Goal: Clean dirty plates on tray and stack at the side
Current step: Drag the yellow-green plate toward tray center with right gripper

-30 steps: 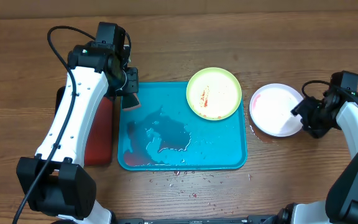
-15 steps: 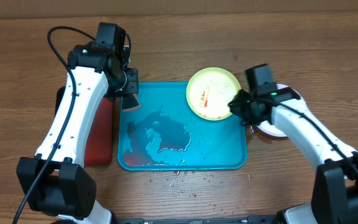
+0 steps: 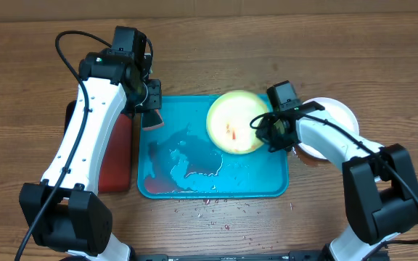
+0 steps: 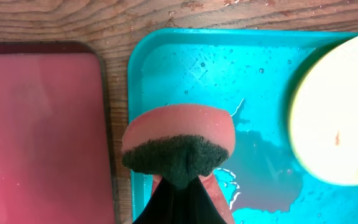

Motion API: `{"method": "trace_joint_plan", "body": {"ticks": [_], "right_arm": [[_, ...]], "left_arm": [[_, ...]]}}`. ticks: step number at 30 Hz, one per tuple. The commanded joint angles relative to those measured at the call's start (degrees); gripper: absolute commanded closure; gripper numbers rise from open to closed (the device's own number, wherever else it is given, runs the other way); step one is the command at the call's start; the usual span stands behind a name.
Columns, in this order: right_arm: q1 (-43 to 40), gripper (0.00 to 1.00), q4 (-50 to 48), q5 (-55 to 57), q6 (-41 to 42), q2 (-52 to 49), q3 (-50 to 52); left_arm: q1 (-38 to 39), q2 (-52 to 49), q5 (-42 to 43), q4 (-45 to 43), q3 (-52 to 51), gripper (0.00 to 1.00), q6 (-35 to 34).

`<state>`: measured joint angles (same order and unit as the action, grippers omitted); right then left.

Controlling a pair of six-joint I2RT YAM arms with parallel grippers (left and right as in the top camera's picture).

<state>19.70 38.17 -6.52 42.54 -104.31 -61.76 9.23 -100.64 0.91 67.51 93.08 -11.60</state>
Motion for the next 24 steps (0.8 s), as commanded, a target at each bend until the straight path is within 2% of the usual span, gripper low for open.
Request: {"method": "trace_joint_plan", "body": {"ticks": [1,3,4,8,11,17,19,22,24], "right_arm": [[6.3,0.90,3.0,-6.1,-3.4,0.0,-0.9],[9.7,0.89,5.5,-6.2,-4.0,0.0,-0.9],[11.6,0.85,7.2,-6.2,-5.5,0.0,-1.0],[12.9,0.59,10.6,-6.1,-13.6,0.1,-3.3],[11.3,0.36,9.2,-4.7,-21.9,0.1,-5.5],[8.3,0.34,0.7,0.4,-34.3,-0.4,-5.6],[7.7,0.34,-0.5,1.6,-35.6,-1.0,-5.6],[6.8,0.40,-1.8,1.9,-37.9,-2.8,-5.6],[6.4,0.51,-1.7,1.9,-38.2,-4.1,-5.6]], "left_arm": [[-0.2,0.2,0.6,-0.1,0.0,0.96,0.5],[-0.2,0.2,0.6,-0.1,0.0,0.96,0.5],[-0.2,0.2,0.6,-0.1,0.0,0.96,0.5],[-0.2,0.2,0.6,-0.2,0.0,0.96,0.5],[-0.2,0.2,0.6,-0.4,0.0,0.96,0.5],[-0.2,0.2,0.6,-0.4,0.0,0.96,0.5],[-0.2,0.2,0.6,-0.4,0.0,0.96,0.5],[-0.2,0.2,0.6,-0.4,0.0,0.96,0.5],[-0.2,0.2,0.6,-0.4,0.0,0.96,0.4]]}}
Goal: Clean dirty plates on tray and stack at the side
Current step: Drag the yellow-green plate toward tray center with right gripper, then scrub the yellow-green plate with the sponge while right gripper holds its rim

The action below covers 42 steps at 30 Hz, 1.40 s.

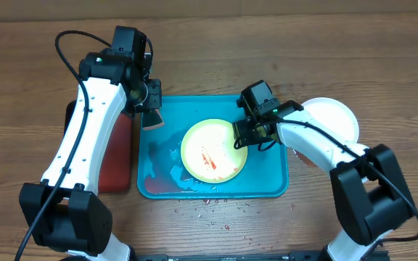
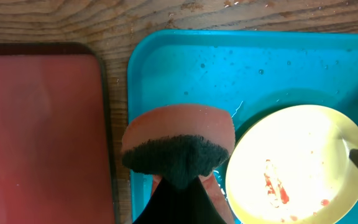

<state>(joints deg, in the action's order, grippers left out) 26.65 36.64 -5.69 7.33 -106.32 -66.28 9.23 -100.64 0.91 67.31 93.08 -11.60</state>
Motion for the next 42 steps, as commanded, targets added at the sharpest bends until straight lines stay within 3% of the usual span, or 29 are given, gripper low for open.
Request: {"method": "trace_joint_plan", "body": {"ticks": [1,7,10,16,17,18,21,28,33,42], "right_arm": [[-0.6,0.55,-0.1,1.1,-3.0,-2.6,-1.1],[-0.5,0.77,3.5,-1.4,-2.9,-3.1,-1.1],[-0.5,0.96,5.6,-4.7,3.2,-3.1,-1.2],[0.0,0.96,6.2,-12.2,21.6,-3.1,-1.3],[0.3,0.96,6.1,-12.0,23.5,-3.1,-1.3],[2.1,0.96,5.7,-8.3,33.5,-3.1,-1.1],[5.7,0.96,0.9,-5.9,40.1,-3.1,0.9],[7.8,0.96,-1.6,-5.9,40.9,-3.1,2.5],[6.6,0.96,-1.4,-5.9,40.2,-3.1,2.5],[3.8,0.96,-1.5,-6.4,38.9,-3.1,2.5]], "left_arm": [[-0.2,0.2,0.6,-0.2,0.0,0.96,0.4],[-0.2,0.1,0.6,-0.2,0.0,0.96,0.4],[-0.2,-0.7,0.7,-0.2,0.0,0.96,-0.9],[1.3,-4.9,3.7,-0.1,-0.1,0.96,-1.2],[1.6,-5.4,3.6,0.0,-0.1,0.96,-1.1],[2.8,-7.1,3.6,-0.1,-0.1,0.96,-1.0],[5.0,-9.7,3.5,-1.0,-0.1,0.96,0.3],[8.4,-17.0,1.0,-5.7,-0.1,0.96,3.6],[8.9,-24.2,1.4,-1.4,-0.1,0.96,7.8],[12.3,-25.4,16.8,2.5,-7.2,0.96,26.8]]}}
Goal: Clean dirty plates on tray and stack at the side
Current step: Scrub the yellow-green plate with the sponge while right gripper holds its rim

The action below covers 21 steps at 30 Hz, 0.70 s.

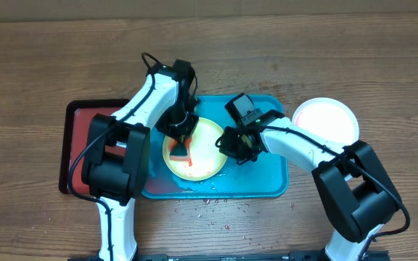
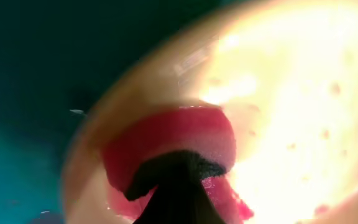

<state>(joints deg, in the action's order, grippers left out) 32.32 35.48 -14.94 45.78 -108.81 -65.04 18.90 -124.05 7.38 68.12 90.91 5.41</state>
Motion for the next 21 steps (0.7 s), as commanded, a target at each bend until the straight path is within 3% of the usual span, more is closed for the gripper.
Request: {"method": "trace_joint_plan", "body": {"ticks": [1,6,9,11,15,18,21], "right_arm": [[-1.9,0.96,-0.3,2.8,0.4,-0.6,1.3],[-1.9,0.96,-0.3,2.6,0.2,-0.6,1.3],[-1.9,0.96,-0.3,2.6,0.2,-0.6,1.3],[-1.9,0.96,-0.3,2.6,0.2,-0.6,1.3],[-1.9,0.96,-0.3,2.7,0.0,-0.6,1.3],[-1.9,0.96,-0.3,2.7,-0.2,-0.6,1.3],[-1.9,0.96,-0.3,2.7,-0.2,-0.7,1.3]], "left_arm": [[2.8,-1.9,11.6,1.8,-5.5,0.96,10.9],[3.1,-1.9,23.2,1.9,-6.5,0.96,19.4],[2.9,-1.9,24.9,-2.3,-6.2,0.96,17.8],[2.2,-1.9,18.2,-8.5,-5.9,0.96,7.4],[1.6,-1.8,-7.1,-16.4,-3.3,0.96,-18.2],[2.1,-1.8,-21.0,-13.2,0.8,0.96,-27.6],[2.8,-1.8,-28.8,-10.6,4.3,0.96,-31.3]]}}
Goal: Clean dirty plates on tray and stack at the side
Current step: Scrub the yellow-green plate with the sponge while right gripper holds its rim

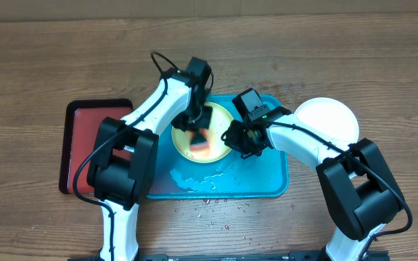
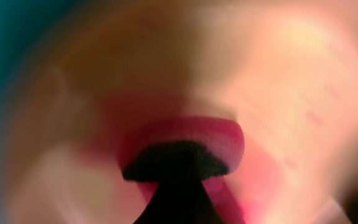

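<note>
A yellow plate (image 1: 182, 143) lies on the teal tray (image 1: 261, 178), left of its middle. My left gripper (image 1: 197, 129) is shut on a red sponge (image 1: 200, 140) with a dark scrub side, pressed down on the plate. The left wrist view is blurred: the sponge (image 2: 188, 134) fills its middle against the plate's pale face (image 2: 291, 81), with the left gripper (image 2: 178, 171) dark below it. My right gripper (image 1: 236, 138) is shut on the plate's right rim. A clean white plate (image 1: 329, 119) rests on the table right of the tray.
A dark red tray (image 1: 85, 145) lies to the left of the teal one. Water is pooled on the teal tray's front left part (image 1: 187, 176). Small crumbs (image 1: 209, 210) are scattered on the wood in front of the tray.
The left gripper and sponge have shifted to the right and toward the back on the yellow plate. The plate sits slightly farther back. The right gripper keeps its hold on the rim.
The left gripper held the sponge over the tray's back left corner while the right gripper held the yellow plate at the tray's back right. The plate then lay at the tray's middle, red stains showing. Then the sponge was down on it, and now it is farther right.
</note>
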Motion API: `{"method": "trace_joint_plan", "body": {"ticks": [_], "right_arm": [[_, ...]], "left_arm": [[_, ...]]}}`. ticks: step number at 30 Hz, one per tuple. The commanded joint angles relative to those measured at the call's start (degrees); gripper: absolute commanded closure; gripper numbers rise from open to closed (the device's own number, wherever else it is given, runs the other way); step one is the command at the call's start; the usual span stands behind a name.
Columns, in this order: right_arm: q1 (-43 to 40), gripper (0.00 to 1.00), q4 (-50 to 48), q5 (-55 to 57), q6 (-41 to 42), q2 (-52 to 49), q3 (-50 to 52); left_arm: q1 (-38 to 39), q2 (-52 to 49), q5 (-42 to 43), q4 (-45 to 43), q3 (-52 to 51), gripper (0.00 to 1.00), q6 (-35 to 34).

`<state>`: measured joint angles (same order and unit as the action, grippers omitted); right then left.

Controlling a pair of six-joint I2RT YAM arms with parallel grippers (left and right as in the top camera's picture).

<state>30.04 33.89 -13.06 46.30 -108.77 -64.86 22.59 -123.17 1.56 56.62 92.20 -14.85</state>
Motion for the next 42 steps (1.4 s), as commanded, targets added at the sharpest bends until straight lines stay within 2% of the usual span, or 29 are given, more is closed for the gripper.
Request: {"method": "trace_joint_plan", "body": {"ticks": [1,5,7,9,10,12,18,20,22,26,30,32,35,37,39,42], "right_arm": [[0.4,0.96,1.3,0.8,-0.7,-0.8,1.2],[0.4,0.96,1.3,0.7,-0.7,-1.2,1.2],[0.4,0.96,1.2,0.5,-0.7,-1.4,1.2],[0.4,0.96,0.9,-0.1,-1.2,-1.4,1.2],[0.4,0.96,0.7,-0.5,-1.5,-1.4,1.2],[0.5,0.96,0.3,-1.7,-3.4,-1.4,1.2],[0.8,0.96,0.0,-2.9,-4.8,-1.4,1.2],[0.8,0.96,0.0,-2.9,-4.8,-1.4,1.2],[0.8,0.96,-0.2,-2.9,-4.8,-1.4,1.2],[0.8,0.96,-0.4,-3.0,-4.8,-1.4,1.2],[0.8,0.96,-0.4,-2.9,-4.8,-1.4,1.2],[0.8,0.96,-0.4,-2.9,-4.8,-1.4,1.2],[0.8,0.96,-0.3,-2.9,-4.8,-1.4,1.2],[0.8,0.96,-0.2,-2.9,-4.8,-1.4,1.2],[0.8,0.96,-0.3,-2.9,-4.8,-1.4,1.2],[0.8,0.96,-0.3,-2.9,-4.8,-1.4,1.2]], "left_arm": [[-0.7,-2.7,-23.6,1.0,3.3,0.96,-11.1],[0.0,-2.7,-23.5,1.7,3.5,0.96,-10.8],[0.0,-2.7,-17.5,1.4,3.5,0.96,-6.7],[0.0,-2.7,-5.3,-0.8,3.5,0.96,4.1],[0.0,-2.7,3.8,-2.2,3.5,0.96,11.7],[0.0,-2.7,16.0,-4.5,3.5,0.96,20.4],[0.0,-2.7,19.5,-8.7,3.5,0.96,24.7],[0.0,-2.7,19.6,-5.8,3.5,0.96,27.1],[0.0,-2.7,23.6,-0.4,3.5,0.96,32.6],[0.4,-2.7,30.0,4.9,3.5,0.96,40.4],[0.4,-2.7,28.5,2.7,3.5,0.96,39.7],[0.1,-2.7,20.7,-1.0,3.5,0.96,31.9],[-0.8,-2.7,-3.7,-5.7,3.7,0.96,12.2],[-1.6,-2.7,-15.7,-2.7,5.1,0.96,4.7],[-2.3,-2.7,-22.3,2.8,7.8,0.96,0.1],[-3.2,-2.7,-24.4,12.0,13.5,0.96,-1.9]]}}
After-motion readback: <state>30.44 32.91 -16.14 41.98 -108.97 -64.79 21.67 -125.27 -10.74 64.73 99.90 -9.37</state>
